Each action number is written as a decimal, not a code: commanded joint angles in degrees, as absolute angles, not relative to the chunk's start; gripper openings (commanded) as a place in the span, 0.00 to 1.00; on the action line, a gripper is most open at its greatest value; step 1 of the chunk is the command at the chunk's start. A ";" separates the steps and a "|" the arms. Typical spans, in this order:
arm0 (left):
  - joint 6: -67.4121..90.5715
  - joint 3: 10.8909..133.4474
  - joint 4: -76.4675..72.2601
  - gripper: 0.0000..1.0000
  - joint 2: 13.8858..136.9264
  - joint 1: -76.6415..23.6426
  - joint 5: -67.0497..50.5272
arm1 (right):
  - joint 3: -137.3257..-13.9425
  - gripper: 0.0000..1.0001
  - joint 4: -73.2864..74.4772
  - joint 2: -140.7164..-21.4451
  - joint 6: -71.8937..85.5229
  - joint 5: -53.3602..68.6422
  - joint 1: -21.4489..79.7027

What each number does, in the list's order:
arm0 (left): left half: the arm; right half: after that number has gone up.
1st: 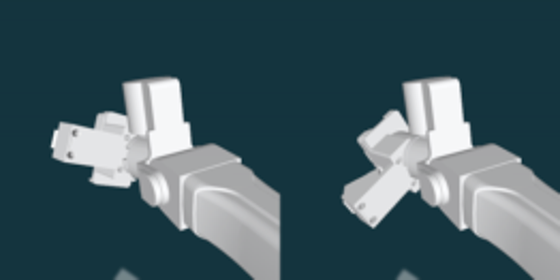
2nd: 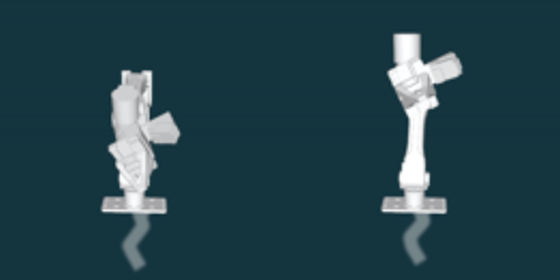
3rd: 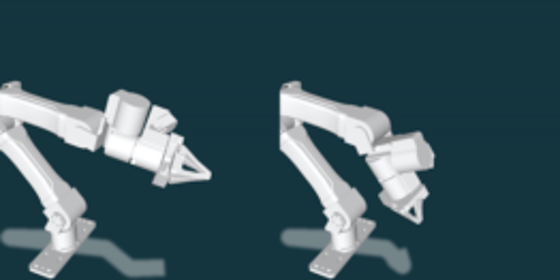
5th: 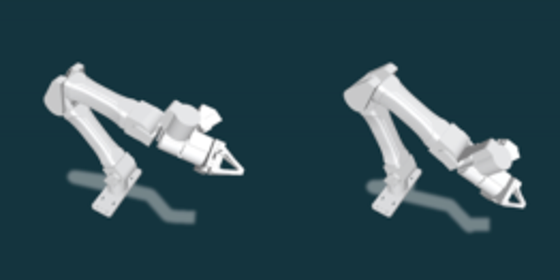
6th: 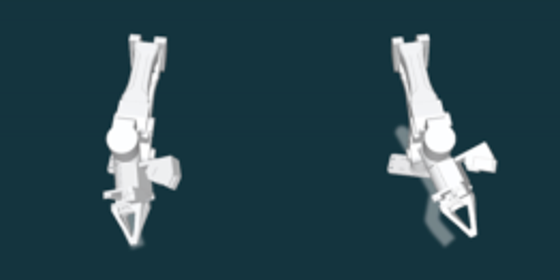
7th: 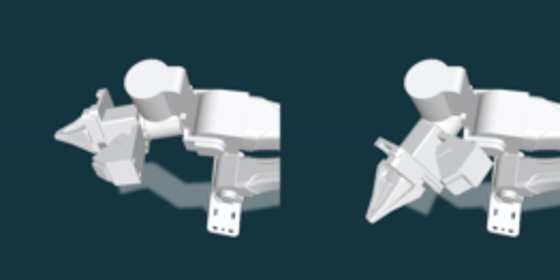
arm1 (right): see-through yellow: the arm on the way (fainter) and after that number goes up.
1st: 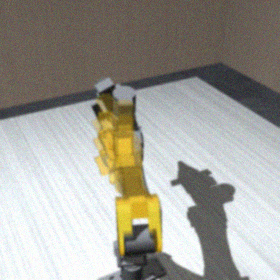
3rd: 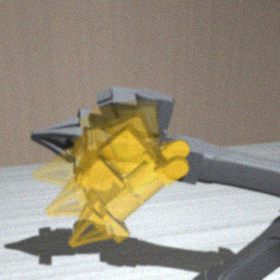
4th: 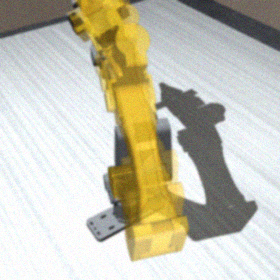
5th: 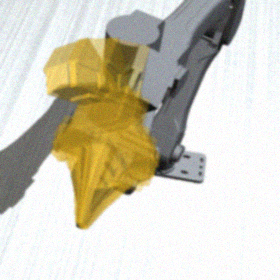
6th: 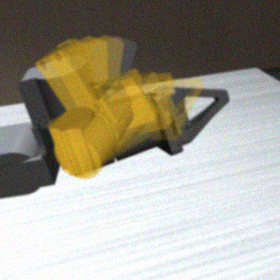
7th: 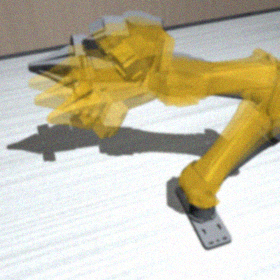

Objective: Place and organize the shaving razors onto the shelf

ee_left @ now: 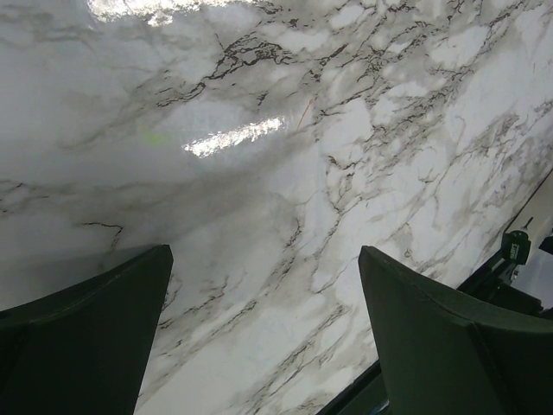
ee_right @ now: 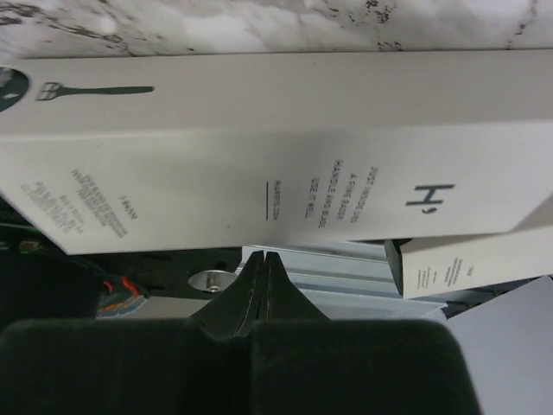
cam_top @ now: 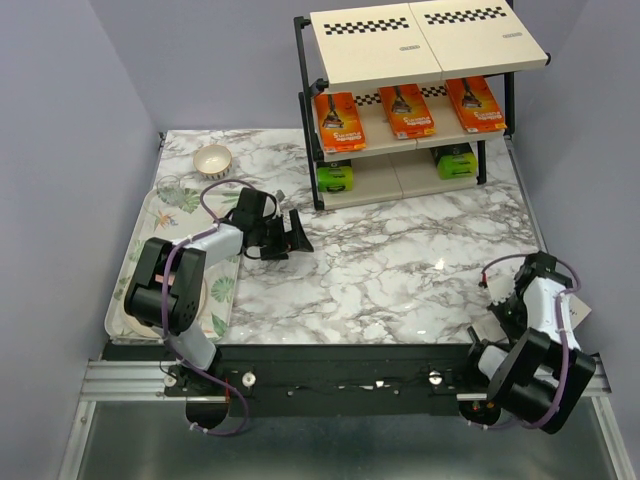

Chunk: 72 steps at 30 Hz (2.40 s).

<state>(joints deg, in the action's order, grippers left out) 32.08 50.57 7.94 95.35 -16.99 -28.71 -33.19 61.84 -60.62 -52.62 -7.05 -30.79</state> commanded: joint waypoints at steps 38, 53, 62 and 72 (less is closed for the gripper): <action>32.25 45.79 5.89 0.98 89.47 -17.14 -27.60 | -60.28 0.26 52.90 -88.52 -38.49 2.35 -21.43; 35.16 44.65 2.37 0.98 89.91 -17.14 -29.09 | -41.58 0.94 58.46 -63.54 -79.10 18.46 -25.05; 32.97 45.26 5.53 0.98 90.62 -17.23 -28.74 | -40.44 1.00 49.76 -72.50 -78.48 19.95 -25.05; 31.38 46.05 8.17 0.98 90.70 -17.23 -27.77 | -39.64 0.92 43.69 -82.35 -77.36 16.44 -24.96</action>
